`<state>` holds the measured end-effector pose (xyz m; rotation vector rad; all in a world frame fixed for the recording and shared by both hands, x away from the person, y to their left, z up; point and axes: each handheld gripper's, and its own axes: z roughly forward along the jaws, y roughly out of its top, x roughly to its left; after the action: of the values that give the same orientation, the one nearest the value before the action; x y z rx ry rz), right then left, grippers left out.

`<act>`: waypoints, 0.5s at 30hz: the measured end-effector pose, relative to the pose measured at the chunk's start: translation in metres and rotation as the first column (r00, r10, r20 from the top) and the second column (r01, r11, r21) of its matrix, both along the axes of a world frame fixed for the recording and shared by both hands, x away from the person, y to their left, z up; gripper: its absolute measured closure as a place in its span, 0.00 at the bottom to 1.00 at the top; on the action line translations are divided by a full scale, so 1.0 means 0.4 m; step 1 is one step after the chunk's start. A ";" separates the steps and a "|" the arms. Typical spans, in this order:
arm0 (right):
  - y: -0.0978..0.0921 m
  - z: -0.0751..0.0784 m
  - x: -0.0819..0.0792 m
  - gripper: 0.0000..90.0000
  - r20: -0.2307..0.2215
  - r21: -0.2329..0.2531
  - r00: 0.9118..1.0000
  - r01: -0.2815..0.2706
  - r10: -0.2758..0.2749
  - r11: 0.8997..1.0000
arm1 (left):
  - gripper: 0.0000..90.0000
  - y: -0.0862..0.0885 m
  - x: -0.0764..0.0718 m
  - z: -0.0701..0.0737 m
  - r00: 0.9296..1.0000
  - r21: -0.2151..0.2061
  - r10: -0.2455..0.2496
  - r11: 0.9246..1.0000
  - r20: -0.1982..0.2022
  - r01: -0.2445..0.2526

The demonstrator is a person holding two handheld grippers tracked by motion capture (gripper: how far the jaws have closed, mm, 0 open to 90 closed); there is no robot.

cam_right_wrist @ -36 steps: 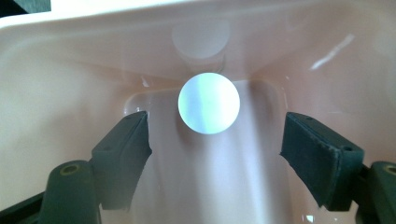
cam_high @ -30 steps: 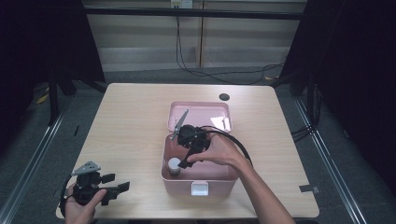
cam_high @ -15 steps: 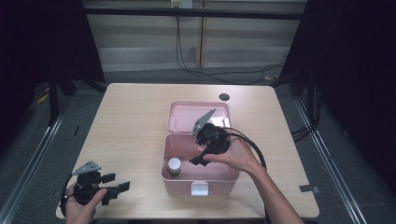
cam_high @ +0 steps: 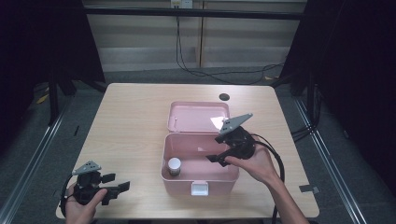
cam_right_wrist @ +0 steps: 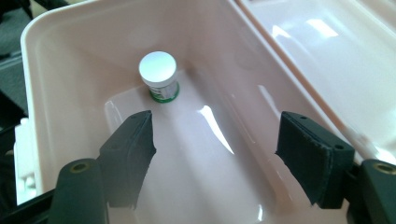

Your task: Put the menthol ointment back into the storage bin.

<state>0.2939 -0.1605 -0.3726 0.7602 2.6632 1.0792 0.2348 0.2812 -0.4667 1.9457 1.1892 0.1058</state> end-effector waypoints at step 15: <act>-0.156 0.019 -0.100 0.31 0.107 0.088 0.970 0.211 -0.220 0.973 | 0.25 -0.001 0.000 0.000 1.000 0.002 -0.002 1.000 0.000 0.002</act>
<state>0.2541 -0.2229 -0.3648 0.9457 2.3895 1.1342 0.2349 0.2809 -0.4666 1.9480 1.1875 0.1064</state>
